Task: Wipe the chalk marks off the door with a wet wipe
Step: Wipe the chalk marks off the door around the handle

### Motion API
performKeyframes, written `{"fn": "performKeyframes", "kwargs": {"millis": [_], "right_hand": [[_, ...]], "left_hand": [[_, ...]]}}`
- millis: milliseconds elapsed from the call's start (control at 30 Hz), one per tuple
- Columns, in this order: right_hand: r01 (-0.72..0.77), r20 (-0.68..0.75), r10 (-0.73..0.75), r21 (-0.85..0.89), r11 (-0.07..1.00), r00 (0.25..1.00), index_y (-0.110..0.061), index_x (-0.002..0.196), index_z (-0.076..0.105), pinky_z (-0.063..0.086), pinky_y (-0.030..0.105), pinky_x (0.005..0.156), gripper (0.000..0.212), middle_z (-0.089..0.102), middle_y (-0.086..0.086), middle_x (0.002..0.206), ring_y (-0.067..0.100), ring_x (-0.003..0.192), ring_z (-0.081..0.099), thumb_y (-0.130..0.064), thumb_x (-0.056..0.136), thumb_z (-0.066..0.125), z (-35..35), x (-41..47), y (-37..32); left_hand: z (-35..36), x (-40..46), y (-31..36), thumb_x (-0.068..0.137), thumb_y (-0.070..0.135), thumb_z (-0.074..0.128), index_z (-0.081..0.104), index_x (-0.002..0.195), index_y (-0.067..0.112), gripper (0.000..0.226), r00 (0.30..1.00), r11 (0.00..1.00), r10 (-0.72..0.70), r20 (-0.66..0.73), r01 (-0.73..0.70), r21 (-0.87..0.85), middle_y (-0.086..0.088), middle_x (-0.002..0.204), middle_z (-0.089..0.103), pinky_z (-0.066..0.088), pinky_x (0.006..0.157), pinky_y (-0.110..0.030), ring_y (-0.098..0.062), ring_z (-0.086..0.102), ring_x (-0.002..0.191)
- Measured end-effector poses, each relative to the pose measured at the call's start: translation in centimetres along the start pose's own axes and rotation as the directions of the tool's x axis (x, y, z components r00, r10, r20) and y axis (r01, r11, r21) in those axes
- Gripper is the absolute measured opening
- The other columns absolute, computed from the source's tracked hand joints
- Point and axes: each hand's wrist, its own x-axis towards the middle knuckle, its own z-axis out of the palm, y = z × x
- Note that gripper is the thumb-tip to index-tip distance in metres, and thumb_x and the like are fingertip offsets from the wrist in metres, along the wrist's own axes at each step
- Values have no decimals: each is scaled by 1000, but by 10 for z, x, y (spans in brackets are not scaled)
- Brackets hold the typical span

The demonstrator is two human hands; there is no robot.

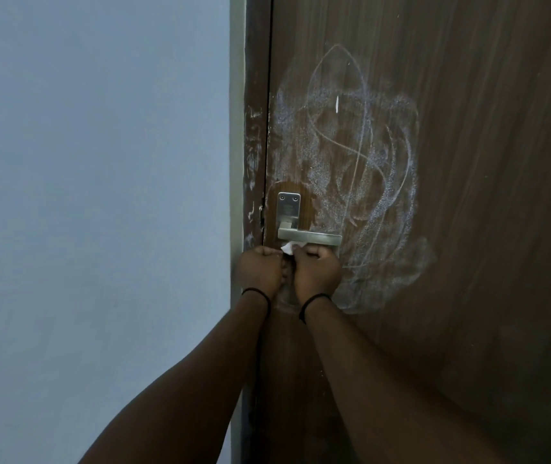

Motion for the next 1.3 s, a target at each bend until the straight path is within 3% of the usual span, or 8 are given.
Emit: {"fn": "performKeyframes", "kwargs": {"millis": [100,233,500,667,833,1000,1200,1300], "right_hand": [[-37,-27,39,71,997,999,-18,75,65,53,28,62,19,67,-5,72,13,67,65,-23,77,83,-12,4,-4],[165,186,-125,-220,962,975,-13,70,61,39,24,55,21,59,-9,62,5,56,51,-22,79,77,-29,-12,7],[708,175,-698,-339,619,694,-16,95,73,47,32,75,9,68,1,88,18,85,58,-14,92,65,-46,-21,-43],[558,320,-512,-714,422,797,-21,86,72,42,43,91,25,66,0,81,23,89,58,-9,90,50,-53,3,-66],[702,484,-514,-557,443,708,-19,98,76,46,45,94,26,72,7,98,28,97,62,-10,92,53,-34,-4,-68],[690,453,-528,-561,458,719,-23,105,76,43,45,96,20,71,4,101,25,101,58,-17,90,65,-50,11,-62],[641,363,-541,-560,524,759,-15,92,79,44,34,86,10,72,6,91,24,93,58,-13,86,71,-65,13,-56],[733,467,-565,-456,505,680,-12,86,78,50,38,86,18,73,8,90,24,88,63,-11,91,61,-44,-2,-57]], "left_hand": [[-4,2,2,88,13,53,69,78,22,20,999,999,34,-12,-34,2,1,61,71,58,56,-29,-16,68,56],[-7,1,4,89,18,50,67,80,25,21,996,998,51,-70,-54,-35,2,69,72,62,69,-40,-21,71,68],[-9,-16,22,98,31,52,73,90,20,25,987,980,147,-70,-155,-123,-1,74,72,61,71,-40,-17,70,69],[-9,-24,33,98,18,54,73,100,10,20,983,976,181,-39,-184,-118,-9,85,74,60,71,-36,-24,71,78],[-11,-20,35,97,14,56,76,97,12,20,983,980,183,-11,-183,-78,-8,86,75,60,71,-34,-22,71,80],[-13,-17,31,94,21,61,76,86,25,17,982,980,189,-21,-190,-60,4,78,75,58,63,-25,-11,71,71],[-13,-16,30,92,24,63,73,77,31,20,986,982,164,-1,-164,-91,11,70,74,57,60,-25,-6,71,65],[-15,-14,30,92,20,59,73,68,31,30,990,988,140,13,-139,-70,10,69,74,61,63,-33,-10,72,65]]}}
